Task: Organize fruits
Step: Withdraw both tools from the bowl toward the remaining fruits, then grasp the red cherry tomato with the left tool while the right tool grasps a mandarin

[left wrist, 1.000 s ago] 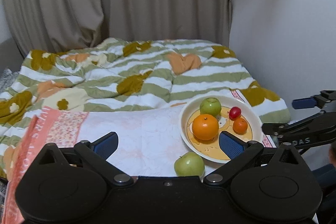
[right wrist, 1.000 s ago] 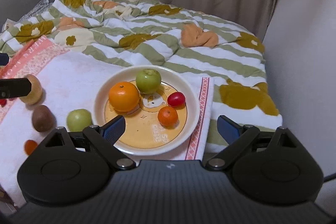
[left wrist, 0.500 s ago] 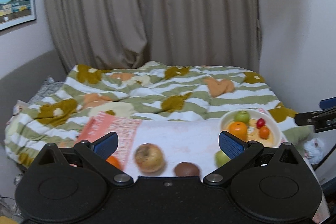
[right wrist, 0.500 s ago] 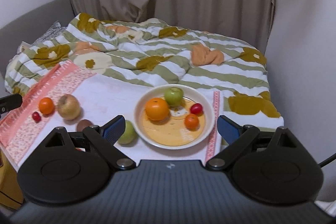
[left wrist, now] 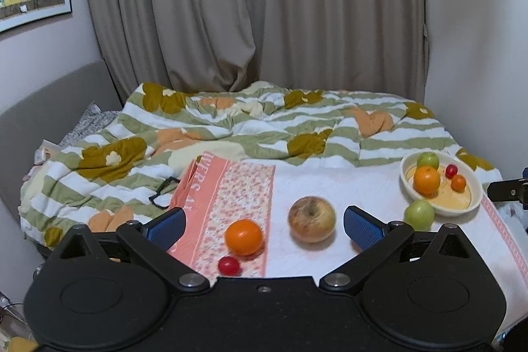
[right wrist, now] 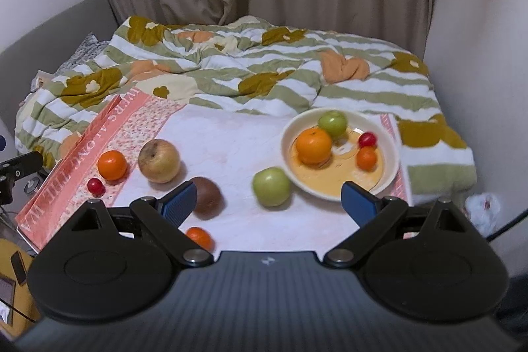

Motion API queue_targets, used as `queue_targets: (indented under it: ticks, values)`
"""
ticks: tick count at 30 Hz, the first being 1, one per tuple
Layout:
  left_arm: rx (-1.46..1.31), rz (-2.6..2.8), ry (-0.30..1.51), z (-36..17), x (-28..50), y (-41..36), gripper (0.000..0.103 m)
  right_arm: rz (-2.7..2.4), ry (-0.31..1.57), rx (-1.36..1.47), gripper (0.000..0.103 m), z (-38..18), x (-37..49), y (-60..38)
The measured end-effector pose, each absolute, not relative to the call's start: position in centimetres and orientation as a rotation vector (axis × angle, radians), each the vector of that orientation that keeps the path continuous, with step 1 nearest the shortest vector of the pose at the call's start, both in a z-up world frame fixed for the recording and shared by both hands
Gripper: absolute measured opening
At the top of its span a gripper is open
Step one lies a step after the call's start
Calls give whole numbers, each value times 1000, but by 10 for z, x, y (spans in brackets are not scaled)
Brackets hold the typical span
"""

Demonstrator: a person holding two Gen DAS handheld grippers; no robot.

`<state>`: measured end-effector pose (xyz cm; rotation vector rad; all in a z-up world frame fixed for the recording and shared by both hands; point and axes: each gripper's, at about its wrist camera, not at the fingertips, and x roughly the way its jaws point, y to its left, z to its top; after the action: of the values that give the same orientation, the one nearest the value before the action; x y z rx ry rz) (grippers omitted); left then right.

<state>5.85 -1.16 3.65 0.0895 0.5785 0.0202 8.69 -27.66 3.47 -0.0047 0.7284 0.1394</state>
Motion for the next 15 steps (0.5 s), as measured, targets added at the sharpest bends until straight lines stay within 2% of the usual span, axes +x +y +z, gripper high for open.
queue_targets:
  ticks: [12, 15]
  values:
    - [59, -121, 707, -9, 98, 69, 101, -20, 783, 45, 103, -9, 85, -200]
    - [54, -162, 736, -21, 109, 83, 95, -64, 790, 44, 103, -21, 86, -185]
